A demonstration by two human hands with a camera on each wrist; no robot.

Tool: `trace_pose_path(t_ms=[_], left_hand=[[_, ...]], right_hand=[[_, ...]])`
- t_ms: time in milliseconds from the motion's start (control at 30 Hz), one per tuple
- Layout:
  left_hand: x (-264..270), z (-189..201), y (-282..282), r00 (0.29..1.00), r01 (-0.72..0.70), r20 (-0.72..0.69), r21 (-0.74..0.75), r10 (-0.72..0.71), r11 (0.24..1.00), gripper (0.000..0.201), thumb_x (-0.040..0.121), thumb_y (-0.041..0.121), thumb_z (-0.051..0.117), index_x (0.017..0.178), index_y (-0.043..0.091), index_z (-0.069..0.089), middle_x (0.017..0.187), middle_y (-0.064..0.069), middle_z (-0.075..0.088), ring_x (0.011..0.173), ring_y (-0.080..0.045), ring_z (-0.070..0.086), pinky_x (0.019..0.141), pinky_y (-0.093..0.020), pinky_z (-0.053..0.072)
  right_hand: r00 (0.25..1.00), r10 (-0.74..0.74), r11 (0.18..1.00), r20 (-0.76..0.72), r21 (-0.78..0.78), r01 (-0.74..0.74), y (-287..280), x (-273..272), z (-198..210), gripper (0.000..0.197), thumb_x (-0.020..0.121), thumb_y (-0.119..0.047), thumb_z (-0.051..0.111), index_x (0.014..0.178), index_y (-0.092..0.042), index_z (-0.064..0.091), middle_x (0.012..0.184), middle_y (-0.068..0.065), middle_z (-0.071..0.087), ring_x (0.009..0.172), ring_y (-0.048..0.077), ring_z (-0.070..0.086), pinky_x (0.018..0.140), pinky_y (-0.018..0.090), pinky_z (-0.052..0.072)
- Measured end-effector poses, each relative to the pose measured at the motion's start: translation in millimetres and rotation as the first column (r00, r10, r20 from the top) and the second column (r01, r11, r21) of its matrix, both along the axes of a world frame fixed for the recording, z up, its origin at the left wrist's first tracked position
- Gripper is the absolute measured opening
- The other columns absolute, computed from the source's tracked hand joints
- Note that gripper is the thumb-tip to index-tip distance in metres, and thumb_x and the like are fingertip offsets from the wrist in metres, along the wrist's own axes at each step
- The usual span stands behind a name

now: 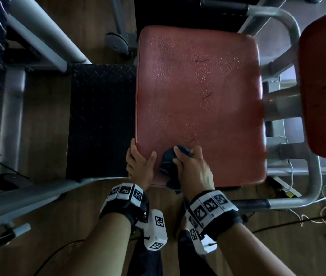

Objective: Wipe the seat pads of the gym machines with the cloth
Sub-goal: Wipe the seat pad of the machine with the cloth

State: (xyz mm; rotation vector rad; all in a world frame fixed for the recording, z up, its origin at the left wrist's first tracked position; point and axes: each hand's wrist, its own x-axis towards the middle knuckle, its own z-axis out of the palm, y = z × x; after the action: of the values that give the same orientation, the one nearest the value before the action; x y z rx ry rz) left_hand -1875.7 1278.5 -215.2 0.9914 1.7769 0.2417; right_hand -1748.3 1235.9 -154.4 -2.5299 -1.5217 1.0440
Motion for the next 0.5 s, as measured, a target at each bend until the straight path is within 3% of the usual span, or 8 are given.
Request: trace_pose_path(t_ms=[233,400,500], left_hand=[[-0.1,0.1,-0.6,1.000,0.002,-0.003,-0.009,-0.002,1.000,0.080,0.093,0.043,0.053,0.151,0.041,-0.001,0.159,-0.007,0.005,0.139,-0.041,0.019,0.113,-0.058,0.019],[0.4,1.4,-0.5,1.000,0.002,-0.001,-0.006,-0.002,1.000,0.079,0.093,0.042,0.053,0.151,0.041,0.000,0.159,-0.006,0.005,0.139,-0.040,0.019,0.114,-0.055,0.019],[-0.4,1.8,-1.1,1.000,0.007,0.011,-0.004,-0.007,1.000,0.080,0.093,0.043,0.053,0.151,0.042,-0.002,0.159,-0.005,0.003,0.139,-0.039,0.019,0.114,-0.056,0.019]], right_hand=[[1.000,-0.002,0.999,0.009,-0.037,0.003,-10.1,-1.4,3.3,0.043,0.100,-0.041,0.038,0.143,-0.040,0.034,0.121,0.001,0.034,0.097,0.025,0.055,0.075,0.035,0.050],[0.999,0.019,0.998,0.034,-0.063,-0.017,4.8,5.0,2.7,0.041,0.101,-0.041,0.037,0.142,-0.041,0.035,0.132,0.004,0.032,0.103,0.027,0.054,0.081,0.039,0.050],[1.000,0.004,0.998,0.025,-0.067,-0.002,-0.8,4.5,5.8,0.043,0.101,-0.041,0.036,0.144,-0.041,0.032,0.127,0.001,0.032,0.103,0.025,0.053,0.080,0.038,0.049]])
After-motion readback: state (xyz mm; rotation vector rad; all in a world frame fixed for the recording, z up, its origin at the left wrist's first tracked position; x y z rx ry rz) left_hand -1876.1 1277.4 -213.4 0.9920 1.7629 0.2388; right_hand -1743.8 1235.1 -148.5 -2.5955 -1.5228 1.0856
